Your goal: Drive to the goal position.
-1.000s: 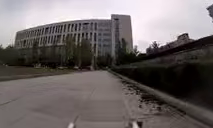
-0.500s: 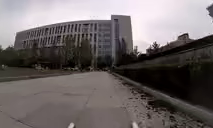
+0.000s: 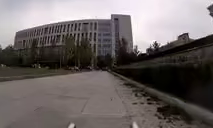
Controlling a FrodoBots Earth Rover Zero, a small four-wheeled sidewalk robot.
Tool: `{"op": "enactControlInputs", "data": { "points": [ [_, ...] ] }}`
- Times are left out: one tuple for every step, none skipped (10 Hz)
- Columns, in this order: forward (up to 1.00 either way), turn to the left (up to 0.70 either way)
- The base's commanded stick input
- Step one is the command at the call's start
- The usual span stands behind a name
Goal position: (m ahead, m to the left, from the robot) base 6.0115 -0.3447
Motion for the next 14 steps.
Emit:
{"op": "enactControlInputs", "data": {
  "points": [
    [0.7, 0.0],
    [0.7, 0.0],
    [0.7, 0.0],
    [0.7, 0.0],
    [0.7, 0.0],
    [0.7, 0.0],
    [0.7, 0.0],
    [0.7, 0.0],
    [0.7, 0.0],
    [0.7, 0.0],
    [0.7, 0.0],
    [0.7, 0.0],
    [0.7, 0.0],
    [0.7, 0.0]
  ]
}}
